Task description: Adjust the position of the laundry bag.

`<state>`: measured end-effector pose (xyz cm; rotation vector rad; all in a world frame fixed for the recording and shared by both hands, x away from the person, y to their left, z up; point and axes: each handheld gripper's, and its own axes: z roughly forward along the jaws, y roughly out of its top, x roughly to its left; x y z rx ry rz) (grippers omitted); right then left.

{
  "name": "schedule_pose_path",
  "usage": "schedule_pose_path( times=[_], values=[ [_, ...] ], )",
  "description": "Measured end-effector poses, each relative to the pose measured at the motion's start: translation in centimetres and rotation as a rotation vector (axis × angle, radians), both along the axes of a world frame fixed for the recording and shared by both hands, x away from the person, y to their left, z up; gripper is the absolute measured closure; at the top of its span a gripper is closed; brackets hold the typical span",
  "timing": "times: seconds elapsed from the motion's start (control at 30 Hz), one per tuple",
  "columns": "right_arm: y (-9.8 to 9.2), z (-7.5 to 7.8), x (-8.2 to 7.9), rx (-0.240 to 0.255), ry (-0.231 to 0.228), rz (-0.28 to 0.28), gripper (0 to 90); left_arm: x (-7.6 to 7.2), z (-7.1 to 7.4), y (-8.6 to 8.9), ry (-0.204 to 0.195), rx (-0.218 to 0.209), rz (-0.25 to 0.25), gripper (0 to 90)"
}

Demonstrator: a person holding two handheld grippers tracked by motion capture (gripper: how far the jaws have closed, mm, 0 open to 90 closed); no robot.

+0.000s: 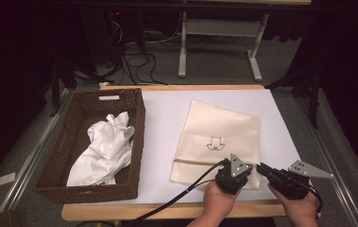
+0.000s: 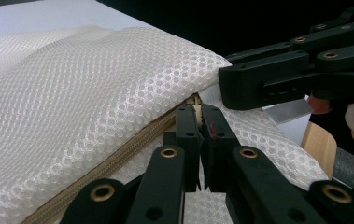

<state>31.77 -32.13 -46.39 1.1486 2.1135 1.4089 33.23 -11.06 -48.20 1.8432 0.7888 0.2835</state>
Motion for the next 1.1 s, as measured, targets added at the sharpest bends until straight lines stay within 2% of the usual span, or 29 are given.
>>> schedule_pose_path(
  times=[0.27,0.63,0.67,0.73,0.77,0.8,0.83,1.1],
  values=[
    [-0.2,-0.1,0.1,0.018,0.027,-0.005,85.0,-0.1,0.0,0.2,0.005,0.012,0.006,87.0],
    [0.2,0.0,0.0,-0.005,0.020,-0.008,85.8,-0.3,0.1,0.4,0.005,0.026,0.016,87.3],
    [0.2,0.0,0.0,-0.006,0.021,-0.012,85.9,-0.2,0.0,0.5,0.002,0.035,0.048,87.4],
    [-0.2,0.1,0.0,-0.001,0.013,-0.034,86.0,0.3,-0.3,1.3,0.049,0.006,0.055,87.3],
    [-0.5,0.1,0.1,0.009,0.015,-0.035,86.0,0.4,-0.4,1.7,0.054,0.003,0.062,87.3],
    [-0.5,0.1,0.1,0.009,0.015,-0.035,86.0,0.4,-0.4,1.7,0.054,0.003,0.062,87.3],
    [-0.9,-0.1,0.2,0.022,0.031,-0.035,85.9,0.3,-0.3,1.9,0.041,0.021,0.057,87.3],
    [-0.3,-0.1,0.1,0.008,0.023,-0.019,85.7,0.2,-0.4,2.5,0.027,0.031,0.051,87.3]
  ],
)
